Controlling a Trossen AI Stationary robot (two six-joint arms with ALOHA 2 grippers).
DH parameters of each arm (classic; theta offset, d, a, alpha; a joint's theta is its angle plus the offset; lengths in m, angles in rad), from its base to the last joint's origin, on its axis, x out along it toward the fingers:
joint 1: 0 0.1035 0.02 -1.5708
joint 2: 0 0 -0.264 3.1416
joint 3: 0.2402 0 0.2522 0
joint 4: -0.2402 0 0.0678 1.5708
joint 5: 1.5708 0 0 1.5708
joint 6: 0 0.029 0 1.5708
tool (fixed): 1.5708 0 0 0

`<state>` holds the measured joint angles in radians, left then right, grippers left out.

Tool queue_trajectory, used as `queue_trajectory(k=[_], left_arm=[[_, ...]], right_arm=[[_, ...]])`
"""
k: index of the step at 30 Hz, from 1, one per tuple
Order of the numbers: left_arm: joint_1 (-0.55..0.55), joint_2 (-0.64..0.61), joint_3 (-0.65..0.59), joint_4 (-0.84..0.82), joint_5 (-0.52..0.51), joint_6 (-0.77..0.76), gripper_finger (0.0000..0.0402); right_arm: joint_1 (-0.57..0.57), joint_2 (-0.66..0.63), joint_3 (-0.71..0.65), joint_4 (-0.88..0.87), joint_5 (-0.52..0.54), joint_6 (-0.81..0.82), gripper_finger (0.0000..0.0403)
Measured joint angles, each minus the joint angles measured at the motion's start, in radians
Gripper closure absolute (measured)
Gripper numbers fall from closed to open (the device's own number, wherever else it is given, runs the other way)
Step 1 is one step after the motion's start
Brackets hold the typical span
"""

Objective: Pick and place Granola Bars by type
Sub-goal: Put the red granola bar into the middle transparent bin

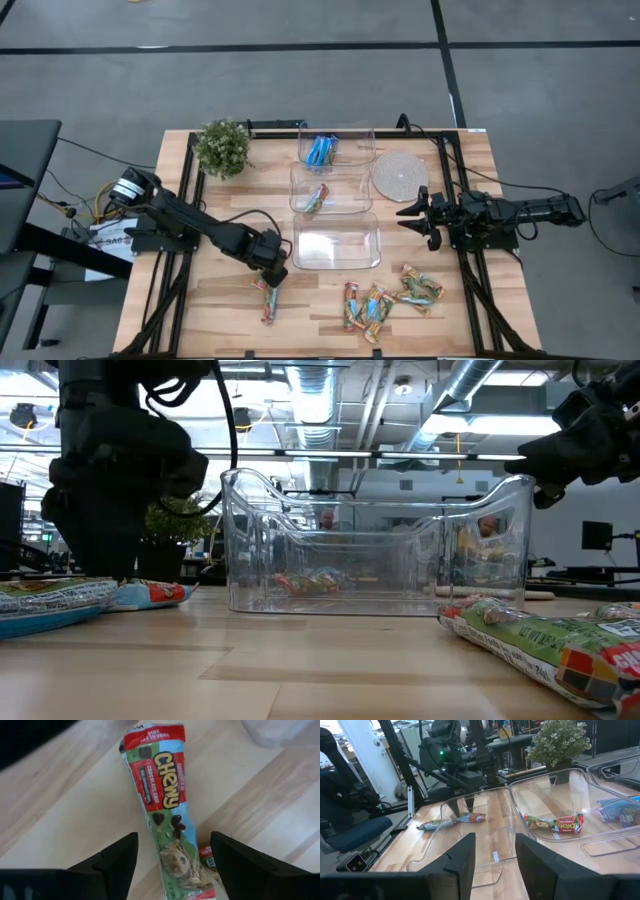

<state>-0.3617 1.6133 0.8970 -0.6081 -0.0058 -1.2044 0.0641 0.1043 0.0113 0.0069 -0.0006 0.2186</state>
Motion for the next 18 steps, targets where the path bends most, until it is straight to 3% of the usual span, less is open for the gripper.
queue_trajectory(k=[18], left_arm=[[-0.003,0.009,-0.001,-0.006,-0.059,0.018,0.0159]], right_arm=[[0.0,0.0,0.0,0.0,0.0,0.0,0.0268]])
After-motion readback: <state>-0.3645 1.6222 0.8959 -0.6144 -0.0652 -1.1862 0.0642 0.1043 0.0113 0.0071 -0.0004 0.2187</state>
